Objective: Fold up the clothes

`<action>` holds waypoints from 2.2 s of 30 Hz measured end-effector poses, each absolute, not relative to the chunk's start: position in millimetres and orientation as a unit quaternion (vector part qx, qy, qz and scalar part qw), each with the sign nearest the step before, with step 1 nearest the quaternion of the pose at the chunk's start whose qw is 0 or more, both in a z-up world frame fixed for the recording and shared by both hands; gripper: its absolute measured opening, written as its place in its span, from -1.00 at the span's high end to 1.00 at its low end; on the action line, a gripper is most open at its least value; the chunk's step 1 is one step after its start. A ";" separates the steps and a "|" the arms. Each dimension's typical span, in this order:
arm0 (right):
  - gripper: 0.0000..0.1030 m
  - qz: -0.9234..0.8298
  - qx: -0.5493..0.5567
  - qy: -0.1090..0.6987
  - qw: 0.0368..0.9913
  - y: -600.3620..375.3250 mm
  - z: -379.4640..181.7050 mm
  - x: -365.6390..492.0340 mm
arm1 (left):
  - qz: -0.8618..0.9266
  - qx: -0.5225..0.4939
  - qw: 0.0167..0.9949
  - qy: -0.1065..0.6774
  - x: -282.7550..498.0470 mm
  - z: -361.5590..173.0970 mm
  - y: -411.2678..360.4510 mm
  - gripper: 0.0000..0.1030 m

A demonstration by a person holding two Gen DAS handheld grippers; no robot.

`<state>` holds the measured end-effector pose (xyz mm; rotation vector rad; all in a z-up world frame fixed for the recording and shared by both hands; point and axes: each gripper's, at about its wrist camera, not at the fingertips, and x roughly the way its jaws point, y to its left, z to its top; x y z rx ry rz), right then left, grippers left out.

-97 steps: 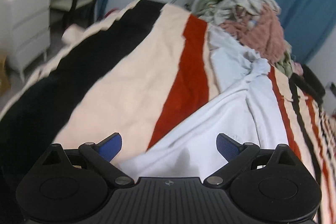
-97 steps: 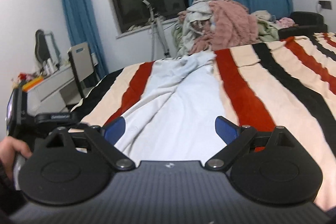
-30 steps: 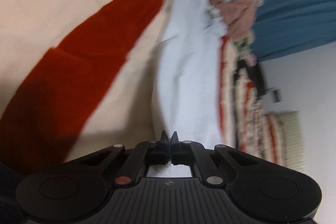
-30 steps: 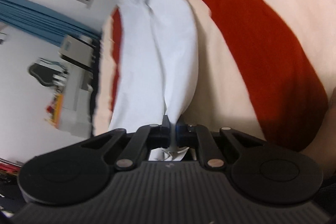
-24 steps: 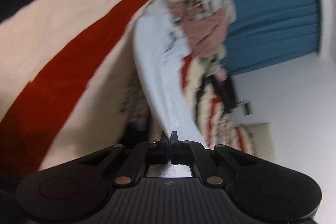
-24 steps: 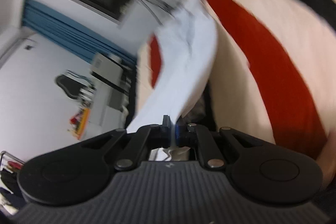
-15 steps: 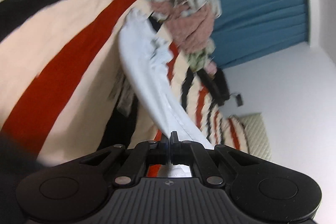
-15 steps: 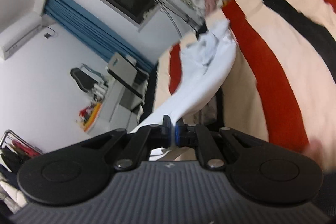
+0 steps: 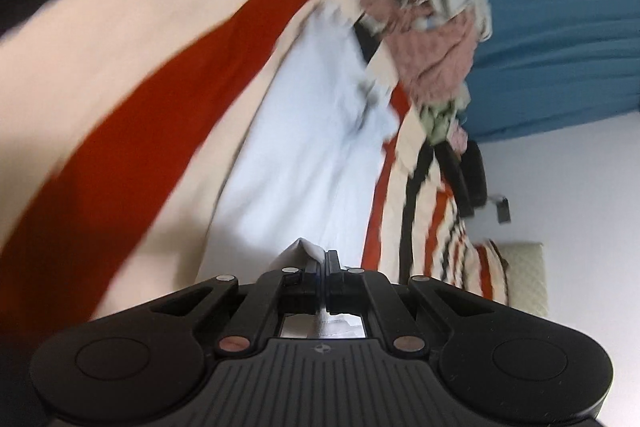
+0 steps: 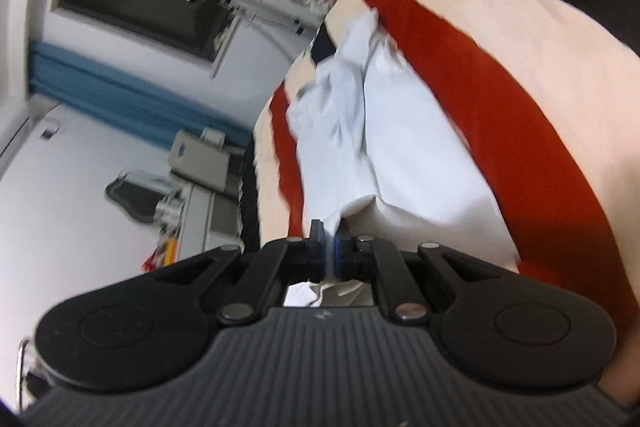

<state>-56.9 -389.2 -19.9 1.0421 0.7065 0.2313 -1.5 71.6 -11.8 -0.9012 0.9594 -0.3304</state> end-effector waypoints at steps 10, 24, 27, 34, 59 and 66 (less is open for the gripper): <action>0.84 0.075 0.467 0.273 0.838 -393.2 -78.7 77.3 | -0.156 -0.301 0.876 0.341 128.5 -23.1 30.5 0.96; 0.56 0.051 0.329 0.292 0.897 -370.7 -101.8 131.8 | -0.151 -0.168 0.918 0.327 173.5 -72.7 -11.5 0.70; -0.70 0.050 0.281 0.258 0.923 -359.9 -80.7 112.2 | -0.145 -0.143 0.922 0.328 168.7 -72.5 -17.1 -0.22; -0.72 0.058 0.174 0.218 0.959 -330.3 -48.7 67.8 | -0.141 -0.055 0.945 0.289 118.3 -42.7 -37.8 -0.68; -0.87 0.047 0.294 0.251 0.921 -325.2 -43.5 -41.3 | -0.189 -0.226 0.874 0.386 -7.3 -50.2 -9.5 -0.86; -0.86 0.058 0.580 0.324 0.745 -357.3 -129.4 -28.8 | -0.151 -0.432 0.772 0.441 34.4 -122.3 23.1 -0.32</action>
